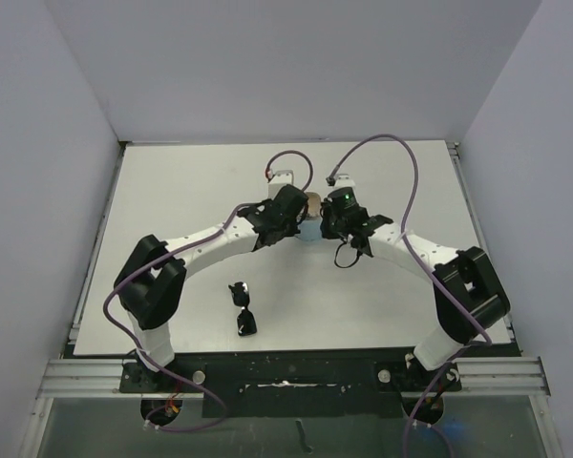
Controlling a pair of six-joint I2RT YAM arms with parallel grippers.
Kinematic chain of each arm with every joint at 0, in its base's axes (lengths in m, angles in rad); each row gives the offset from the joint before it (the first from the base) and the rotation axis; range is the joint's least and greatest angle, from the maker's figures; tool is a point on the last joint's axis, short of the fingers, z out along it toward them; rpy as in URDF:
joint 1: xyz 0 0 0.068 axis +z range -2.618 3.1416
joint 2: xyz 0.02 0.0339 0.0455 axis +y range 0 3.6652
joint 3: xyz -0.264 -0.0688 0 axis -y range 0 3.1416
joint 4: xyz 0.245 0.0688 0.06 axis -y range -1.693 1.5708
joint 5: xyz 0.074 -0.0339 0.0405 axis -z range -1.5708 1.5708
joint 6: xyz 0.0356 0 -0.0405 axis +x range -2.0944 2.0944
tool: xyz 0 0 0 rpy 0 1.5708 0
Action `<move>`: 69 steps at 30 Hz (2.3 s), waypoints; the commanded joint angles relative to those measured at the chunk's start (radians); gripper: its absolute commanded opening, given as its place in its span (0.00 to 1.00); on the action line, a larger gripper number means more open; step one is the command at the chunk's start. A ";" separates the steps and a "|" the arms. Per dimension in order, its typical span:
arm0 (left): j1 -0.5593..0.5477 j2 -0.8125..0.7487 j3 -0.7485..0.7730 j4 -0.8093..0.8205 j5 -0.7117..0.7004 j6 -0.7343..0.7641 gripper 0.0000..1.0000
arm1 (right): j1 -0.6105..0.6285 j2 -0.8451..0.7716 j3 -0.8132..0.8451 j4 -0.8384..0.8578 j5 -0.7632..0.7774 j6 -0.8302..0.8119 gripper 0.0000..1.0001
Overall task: Organize the sunglasses
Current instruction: Place the glasses cleaning cloth in the sunglasses case.
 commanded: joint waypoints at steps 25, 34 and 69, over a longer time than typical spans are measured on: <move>0.162 0.126 0.245 -0.009 0.103 0.155 0.00 | -0.059 0.198 0.352 -0.077 -0.011 -0.075 0.00; 0.208 0.153 0.269 -0.009 0.139 0.177 0.00 | -0.072 0.257 0.422 -0.091 -0.021 -0.086 0.00; 0.242 0.246 0.276 0.014 0.198 0.185 0.00 | -0.082 0.390 0.474 -0.079 -0.064 -0.093 0.00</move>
